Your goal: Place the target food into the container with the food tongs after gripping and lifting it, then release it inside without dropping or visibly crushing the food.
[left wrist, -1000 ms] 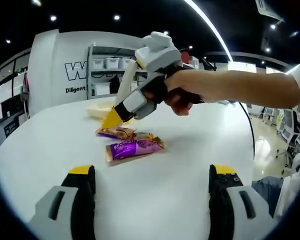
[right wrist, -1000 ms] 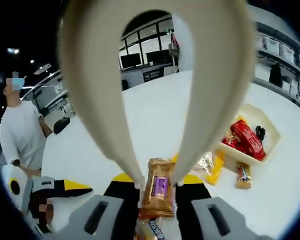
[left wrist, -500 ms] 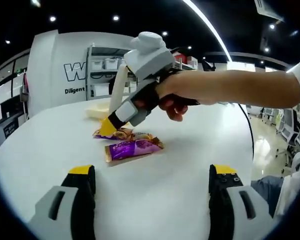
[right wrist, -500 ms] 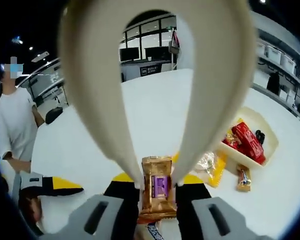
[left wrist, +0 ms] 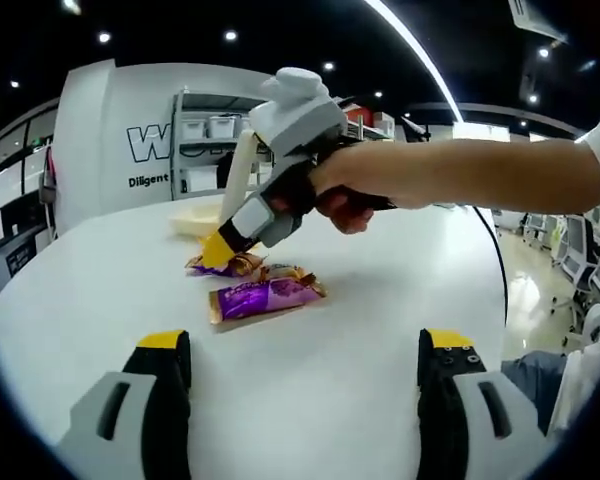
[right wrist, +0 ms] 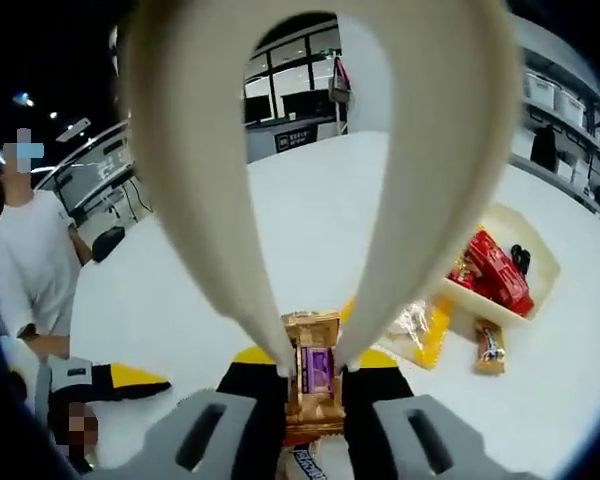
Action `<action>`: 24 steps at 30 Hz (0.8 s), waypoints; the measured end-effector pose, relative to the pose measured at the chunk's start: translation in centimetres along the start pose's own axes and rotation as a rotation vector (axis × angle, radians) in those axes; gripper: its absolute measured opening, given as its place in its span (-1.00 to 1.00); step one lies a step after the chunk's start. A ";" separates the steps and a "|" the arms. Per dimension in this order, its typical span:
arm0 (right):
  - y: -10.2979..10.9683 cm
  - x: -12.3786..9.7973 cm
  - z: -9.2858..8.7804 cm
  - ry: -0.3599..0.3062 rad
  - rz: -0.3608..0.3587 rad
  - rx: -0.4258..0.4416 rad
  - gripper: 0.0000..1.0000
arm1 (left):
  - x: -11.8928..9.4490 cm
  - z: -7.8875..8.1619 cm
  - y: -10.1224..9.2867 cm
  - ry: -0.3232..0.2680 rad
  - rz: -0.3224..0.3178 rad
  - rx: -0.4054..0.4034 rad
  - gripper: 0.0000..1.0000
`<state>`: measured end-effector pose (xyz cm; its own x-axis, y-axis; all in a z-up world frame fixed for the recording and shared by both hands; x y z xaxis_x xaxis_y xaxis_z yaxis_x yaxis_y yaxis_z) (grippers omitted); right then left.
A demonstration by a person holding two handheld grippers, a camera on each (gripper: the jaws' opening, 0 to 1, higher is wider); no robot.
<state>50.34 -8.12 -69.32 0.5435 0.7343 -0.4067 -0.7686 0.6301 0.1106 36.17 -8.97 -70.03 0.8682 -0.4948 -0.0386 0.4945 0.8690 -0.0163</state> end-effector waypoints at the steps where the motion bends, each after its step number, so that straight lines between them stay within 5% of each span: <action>1: -0.1 0.1 0.0 0.000 0.004 0.014 -0.72 | 0.0 0.0 0.0 0.001 0.000 -0.001 0.86; 11: -0.9 -0.8 0.5 -0.006 0.017 0.099 -0.72 | 0.0 -0.1 0.1 0.003 0.005 -0.003 0.86; 24: -1.7 -4.1 5.7 -0.117 0.022 0.109 -0.71 | 0.0 0.0 0.2 0.001 0.011 -0.001 0.86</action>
<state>51.35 -10.74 -62.66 0.5676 0.7683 -0.2959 -0.7427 0.6329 0.2189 36.22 -8.82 -70.05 0.8735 -0.4853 -0.0399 0.4850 0.8743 -0.0166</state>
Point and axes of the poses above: the point that each gripper's makers call its tool centre point, and the gripper's own axes: x roughly forward along the fingers, y roughly to its left, z roughly out of its top, the point moved 2 cm from there along -x, roughly backward along the fingers, and after that the axes turned 15 degrees about -y, right-handed, at the moved point
